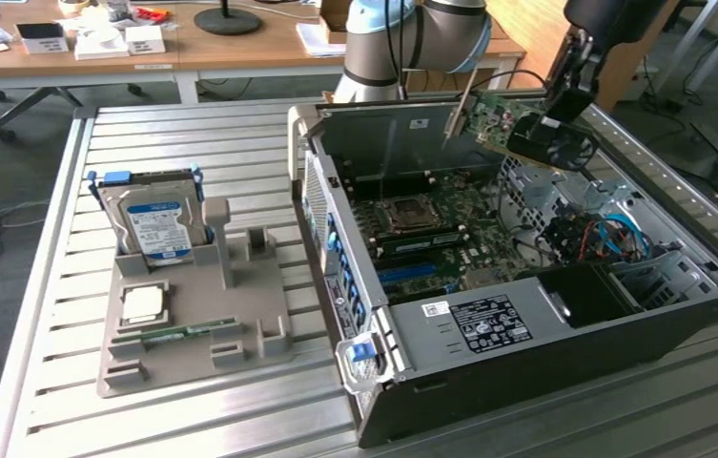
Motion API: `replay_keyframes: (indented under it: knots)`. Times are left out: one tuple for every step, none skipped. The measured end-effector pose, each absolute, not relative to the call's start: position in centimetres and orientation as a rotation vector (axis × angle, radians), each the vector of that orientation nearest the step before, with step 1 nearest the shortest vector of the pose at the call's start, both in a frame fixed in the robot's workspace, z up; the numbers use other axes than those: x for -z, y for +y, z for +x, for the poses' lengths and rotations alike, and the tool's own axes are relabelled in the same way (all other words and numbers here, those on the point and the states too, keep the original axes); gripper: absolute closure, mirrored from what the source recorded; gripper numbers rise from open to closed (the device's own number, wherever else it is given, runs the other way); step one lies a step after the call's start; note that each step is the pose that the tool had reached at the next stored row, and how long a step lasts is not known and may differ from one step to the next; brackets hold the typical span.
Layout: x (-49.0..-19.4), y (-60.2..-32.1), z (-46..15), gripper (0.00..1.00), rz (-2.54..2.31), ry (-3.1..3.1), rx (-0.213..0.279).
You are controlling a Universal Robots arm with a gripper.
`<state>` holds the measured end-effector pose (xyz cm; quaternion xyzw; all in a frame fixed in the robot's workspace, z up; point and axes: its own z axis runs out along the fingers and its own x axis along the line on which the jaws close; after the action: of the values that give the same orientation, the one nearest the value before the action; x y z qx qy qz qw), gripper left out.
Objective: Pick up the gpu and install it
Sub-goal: 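Insert the gpu into the slot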
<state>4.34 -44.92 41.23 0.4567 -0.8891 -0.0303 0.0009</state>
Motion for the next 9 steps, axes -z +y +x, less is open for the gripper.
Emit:
replay_keyframes:
  knots:
    - [-41.23,-44.92,4.34,0.73,1.449,-2.783,0.095]
    - [-41.23,-44.92,4.33,0.73,1.465,-2.775,0.095]
    - [-41.23,-44.92,4.34,0.73,1.482,-2.765,0.095]
    - [-41.23,-44.92,4.33,0.73,1.497,-2.757,0.095]
    - [-41.23,-44.92,4.33,0.73,1.513,-2.748,0.095]
    - [-41.23,-44.92,4.33,0.73,1.528,-2.739,0.095]
    - [-41.23,-44.92,4.33,0.73,1.542,-2.731,0.095]
    - [-41.23,-44.92,4.33,0.73,1.556,-2.723,0.095]
    - [-41.23,-44.92,4.34,0.73,1.571,-2.713,0.095]
